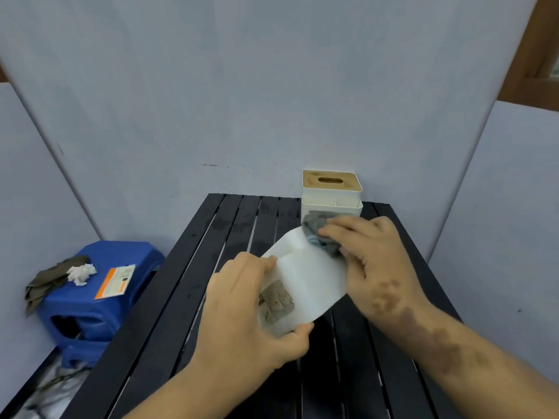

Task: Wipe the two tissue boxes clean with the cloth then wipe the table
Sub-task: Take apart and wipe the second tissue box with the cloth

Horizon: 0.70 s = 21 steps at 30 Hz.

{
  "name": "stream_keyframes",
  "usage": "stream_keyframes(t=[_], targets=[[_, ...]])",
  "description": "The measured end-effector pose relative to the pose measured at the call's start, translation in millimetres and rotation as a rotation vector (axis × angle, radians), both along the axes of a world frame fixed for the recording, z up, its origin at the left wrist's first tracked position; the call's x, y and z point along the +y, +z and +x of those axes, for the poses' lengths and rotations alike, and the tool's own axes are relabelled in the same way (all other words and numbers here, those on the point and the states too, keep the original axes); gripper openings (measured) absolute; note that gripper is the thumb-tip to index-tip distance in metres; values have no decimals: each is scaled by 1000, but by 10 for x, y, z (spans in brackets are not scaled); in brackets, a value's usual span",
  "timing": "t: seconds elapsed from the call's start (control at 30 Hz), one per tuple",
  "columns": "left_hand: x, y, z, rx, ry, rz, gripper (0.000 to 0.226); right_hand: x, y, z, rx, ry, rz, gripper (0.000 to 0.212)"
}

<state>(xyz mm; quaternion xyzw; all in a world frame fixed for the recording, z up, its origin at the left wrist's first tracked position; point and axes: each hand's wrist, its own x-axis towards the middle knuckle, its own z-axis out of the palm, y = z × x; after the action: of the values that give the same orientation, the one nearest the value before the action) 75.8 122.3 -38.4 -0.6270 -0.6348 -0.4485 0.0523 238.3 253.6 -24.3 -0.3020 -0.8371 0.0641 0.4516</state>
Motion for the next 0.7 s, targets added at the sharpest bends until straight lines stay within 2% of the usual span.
stream_keyframes(t=[0.17,0.33,0.4,0.5,0.57,0.7], targets=[[-27,-6,-56,17,11,-29,64,-216,66,-130,-86,149,148,44],[-58,28,-37,-38,28,-46,66,233,-155,80,-18,-103,-95,45],[-66,34,-40,-35,27,-48,64,127,-137,41,-48,-113,-95,45],[-73,53,-69,-10,24,-41,61,-80,-28,-23,-147,121,34,50],[-81,61,-86,29,26,-47,60,13,-14,20,-182,182,54,50],[-94,69,-65,135,30,-62,64,259,-54,151,-13,-26,-155,41]])
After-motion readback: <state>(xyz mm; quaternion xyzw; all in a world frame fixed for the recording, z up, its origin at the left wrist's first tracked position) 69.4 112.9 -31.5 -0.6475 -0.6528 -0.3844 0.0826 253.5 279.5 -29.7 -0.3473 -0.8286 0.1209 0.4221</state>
